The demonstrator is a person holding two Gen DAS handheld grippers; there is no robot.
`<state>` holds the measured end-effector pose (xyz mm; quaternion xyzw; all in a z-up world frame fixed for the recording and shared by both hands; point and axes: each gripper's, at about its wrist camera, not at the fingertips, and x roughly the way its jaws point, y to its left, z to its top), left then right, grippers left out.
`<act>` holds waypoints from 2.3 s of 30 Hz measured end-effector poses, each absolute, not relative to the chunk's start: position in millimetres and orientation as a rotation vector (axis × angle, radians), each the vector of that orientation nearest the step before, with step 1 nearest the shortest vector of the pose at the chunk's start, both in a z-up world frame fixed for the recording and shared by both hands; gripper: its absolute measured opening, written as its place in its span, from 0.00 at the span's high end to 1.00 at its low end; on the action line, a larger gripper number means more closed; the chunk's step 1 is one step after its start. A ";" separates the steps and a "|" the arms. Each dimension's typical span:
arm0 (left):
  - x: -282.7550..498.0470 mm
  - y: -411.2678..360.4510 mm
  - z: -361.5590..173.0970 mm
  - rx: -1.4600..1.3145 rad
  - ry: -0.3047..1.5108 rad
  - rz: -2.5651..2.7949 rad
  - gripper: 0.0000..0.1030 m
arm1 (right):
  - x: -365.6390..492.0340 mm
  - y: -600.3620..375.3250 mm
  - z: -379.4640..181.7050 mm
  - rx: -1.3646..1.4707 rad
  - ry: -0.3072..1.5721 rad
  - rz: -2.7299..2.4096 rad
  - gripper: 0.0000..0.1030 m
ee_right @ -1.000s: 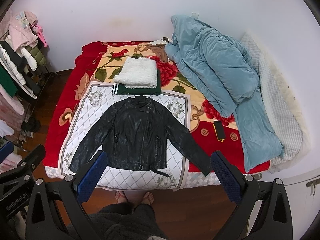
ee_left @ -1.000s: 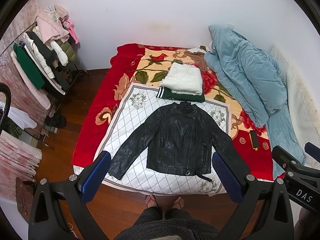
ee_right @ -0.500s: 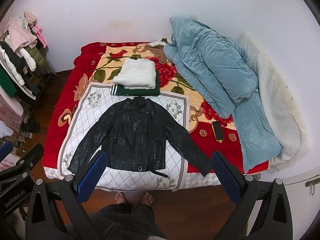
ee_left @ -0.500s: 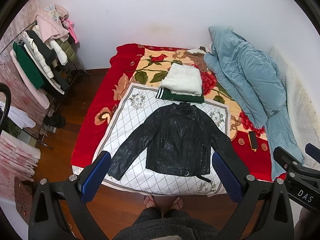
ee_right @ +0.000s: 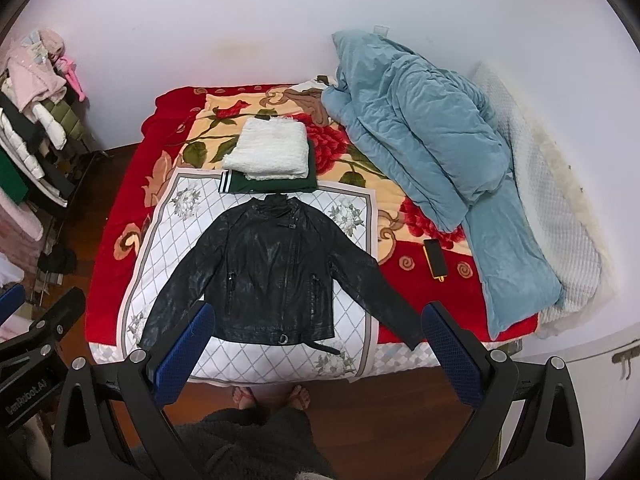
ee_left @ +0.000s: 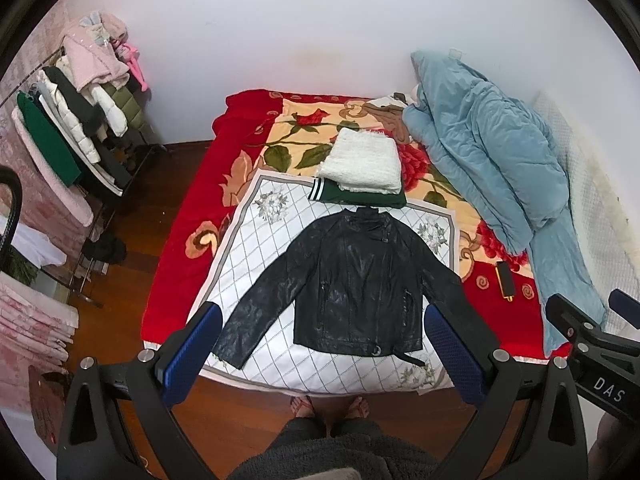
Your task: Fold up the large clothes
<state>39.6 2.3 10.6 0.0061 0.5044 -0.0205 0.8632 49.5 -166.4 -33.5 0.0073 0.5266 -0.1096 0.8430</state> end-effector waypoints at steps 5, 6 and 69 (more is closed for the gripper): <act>67.4 2.7 -31.2 0.085 0.997 -0.021 0.00 | 65.8 -176.8 -83.5 0.052 1.088 -0.270 0.00; 77.7 0.5 -46.3 0.100 0.994 -0.014 0.00 | 72.7 -185.7 -100.2 0.073 1.104 -0.286 0.00; 269.7 -143.3 -529.8 0.193 1.373 0.180 0.00 | 210.2 -459.1 -553.0 0.920 0.755 -0.520 0.93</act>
